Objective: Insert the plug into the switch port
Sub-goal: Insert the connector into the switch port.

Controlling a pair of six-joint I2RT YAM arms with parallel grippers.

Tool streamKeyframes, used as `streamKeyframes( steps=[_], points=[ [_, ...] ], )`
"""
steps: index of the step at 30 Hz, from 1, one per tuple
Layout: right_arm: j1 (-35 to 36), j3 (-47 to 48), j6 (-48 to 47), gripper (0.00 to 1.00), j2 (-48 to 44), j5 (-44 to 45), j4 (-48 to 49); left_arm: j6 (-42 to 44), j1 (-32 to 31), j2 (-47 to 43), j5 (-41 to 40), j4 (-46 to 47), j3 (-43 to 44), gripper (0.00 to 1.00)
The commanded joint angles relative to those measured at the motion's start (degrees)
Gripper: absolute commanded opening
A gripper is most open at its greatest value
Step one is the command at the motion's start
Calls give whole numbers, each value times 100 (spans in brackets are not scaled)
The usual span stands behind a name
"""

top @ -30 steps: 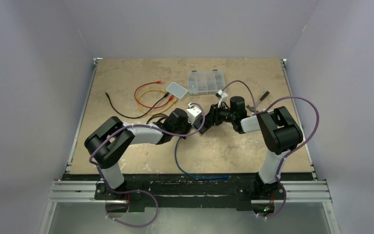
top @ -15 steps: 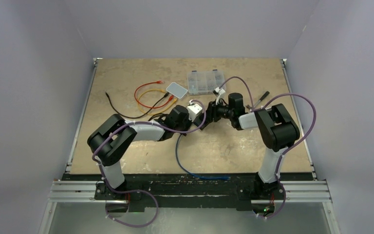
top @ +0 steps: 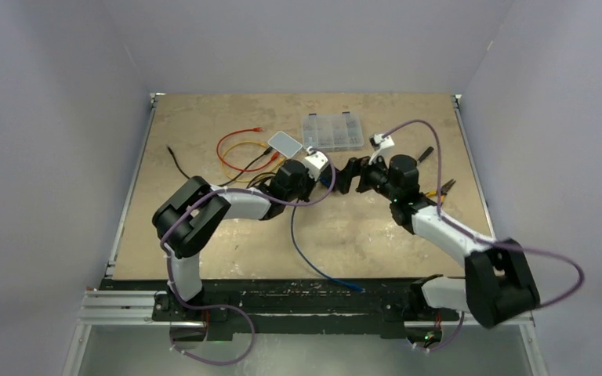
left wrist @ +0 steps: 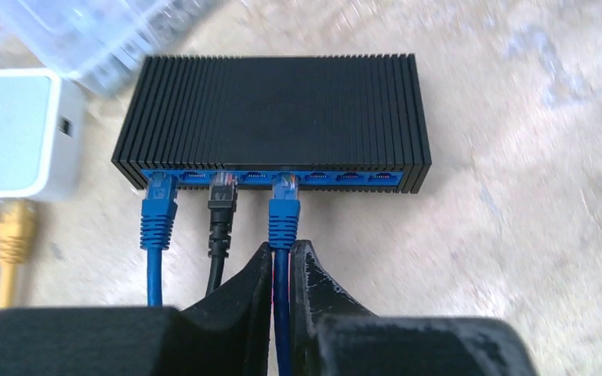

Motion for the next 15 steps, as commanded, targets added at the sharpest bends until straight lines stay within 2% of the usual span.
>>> streamKeyframes(
  steps=[1, 5, 8, 13, 15],
  points=[
    [38, -103, 317, 99, -1353, 1537, -958, 3, 140, -87, -159, 537, 514, 16],
    [37, -8, 343, 99, -2684, 2561, -1938, -180, 145, -514, -281, 503, 274, 35],
    [37, 136, 287, 99, -3721, 3150, -2477, -406, 145, -1095, -502, 269, 35, 44],
    [47, 201, -104, 99, -5510, 3696, -2694, -848, 145, -2397, -1100, -1040, -149, 62],
    [42, 271, -164, 98, -5955, 3981, -2770, -962, 145, -3051, -1325, -1503, -274, 69]
  ],
)
